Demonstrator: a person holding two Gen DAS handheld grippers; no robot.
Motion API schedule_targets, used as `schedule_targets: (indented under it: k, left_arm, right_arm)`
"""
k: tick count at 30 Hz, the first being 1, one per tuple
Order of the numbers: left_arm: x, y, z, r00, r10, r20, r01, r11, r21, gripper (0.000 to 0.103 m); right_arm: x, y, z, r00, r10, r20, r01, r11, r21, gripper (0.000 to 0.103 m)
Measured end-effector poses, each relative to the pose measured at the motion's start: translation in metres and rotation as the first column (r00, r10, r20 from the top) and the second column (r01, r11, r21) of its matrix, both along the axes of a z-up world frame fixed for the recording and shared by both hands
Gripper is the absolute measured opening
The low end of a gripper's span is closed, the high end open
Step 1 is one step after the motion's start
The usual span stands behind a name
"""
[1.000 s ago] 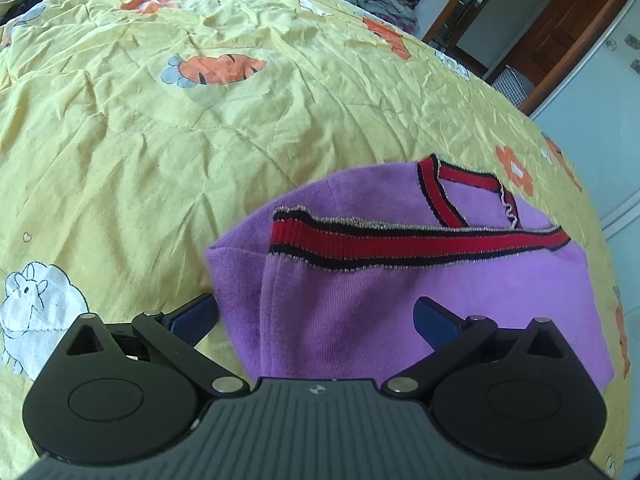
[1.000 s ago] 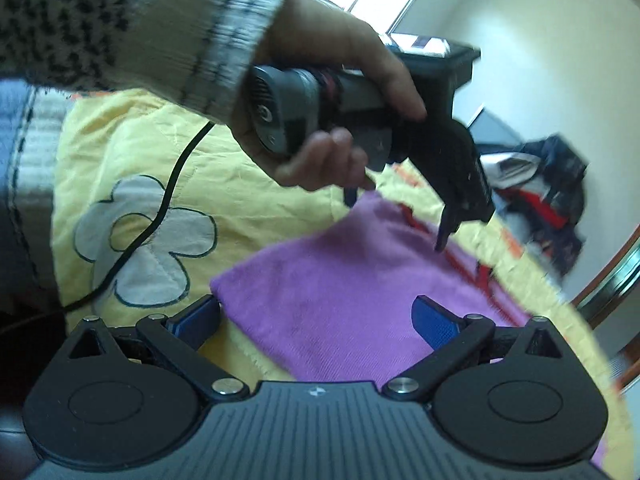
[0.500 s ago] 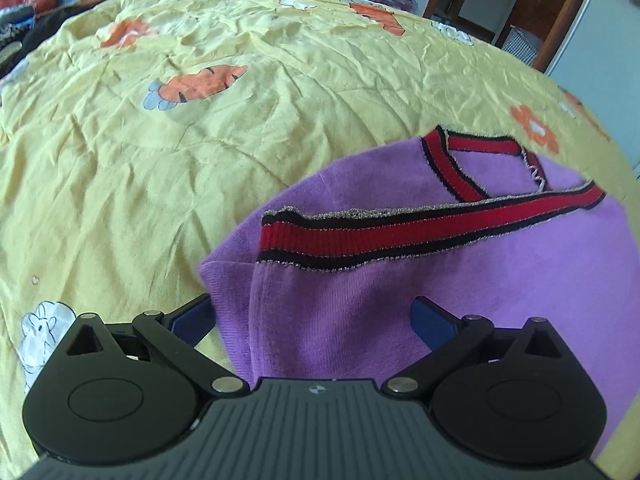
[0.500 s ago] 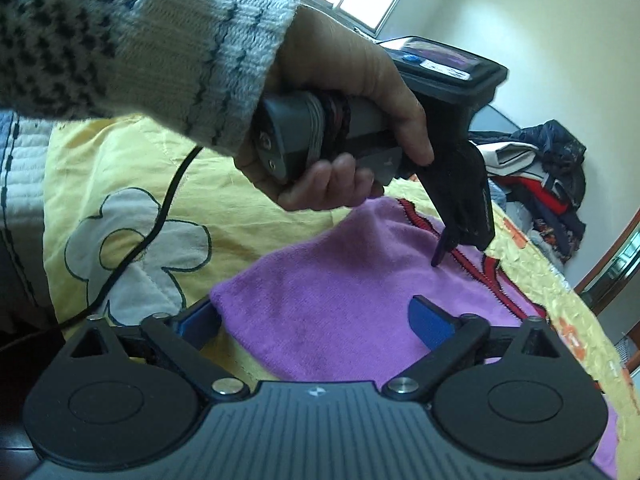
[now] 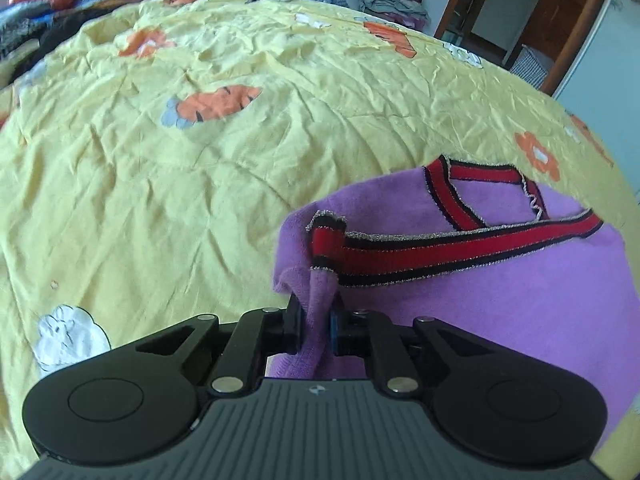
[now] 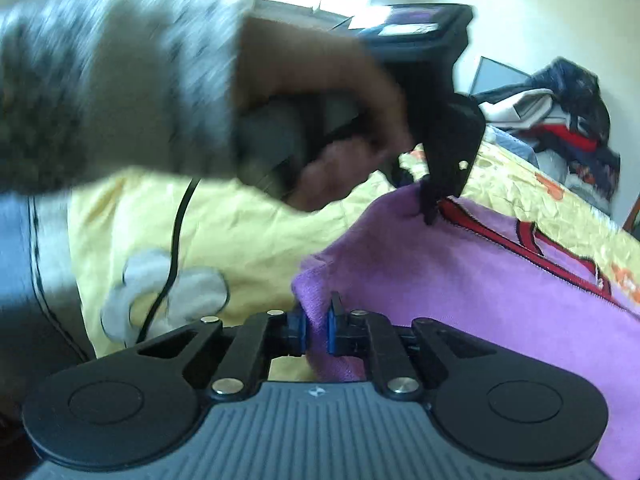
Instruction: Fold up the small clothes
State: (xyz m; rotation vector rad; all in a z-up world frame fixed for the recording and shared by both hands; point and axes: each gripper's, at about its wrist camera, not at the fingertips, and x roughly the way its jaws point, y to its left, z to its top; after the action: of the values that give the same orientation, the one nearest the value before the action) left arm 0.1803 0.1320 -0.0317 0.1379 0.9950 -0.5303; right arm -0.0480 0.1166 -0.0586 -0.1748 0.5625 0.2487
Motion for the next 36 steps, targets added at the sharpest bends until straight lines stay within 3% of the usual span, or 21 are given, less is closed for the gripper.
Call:
schedule_targets:
  k: [10,17,22,29,33,36]
  left_arm:
    - [-0.024,-0.051,0.041,0.993,-0.040,0.113,0.029,0.995,0.101,0.014]
    - [-0.044,-0.124,0.065,0.982,-0.103,0.156,0.078,0.984,0.162,0.014]
    - [-0.056,-0.200,0.072,0.978,-0.173,0.113,0.156,0.977,0.145,0.014]
    - [-0.086,-0.320,0.054,0.952,-0.301,0.054,0.288,0.943,0.163,0.014]
    - [-0.106,-0.365,0.036,0.937,-0.349,0.033,0.337,0.923,0.186,0.014]
    - [-0.115,-0.383,0.026,0.931,-0.363,0.021,0.353,0.916,0.189,0.014]
  right_arm:
    - [-0.015,-0.059,0.024,0.991,-0.085,0.100,0.071,0.989,0.131,0.009]
    - [-0.036,-0.131,0.042,0.967,-0.206,0.151,0.164,0.954,0.251,0.008]
    - [-0.066,-0.200,0.040,0.929,-0.343,0.139,0.275,0.891,0.361,0.008]
    - [-0.107,-0.295,0.022,0.847,-0.525,0.080,0.435,0.772,0.464,0.008]
    - [-0.132,-0.332,0.011,0.809,-0.587,0.044,0.492,0.716,0.496,0.008]
    - [-0.146,-0.344,0.007,0.793,-0.609,0.026,0.517,0.695,0.500,0.008]
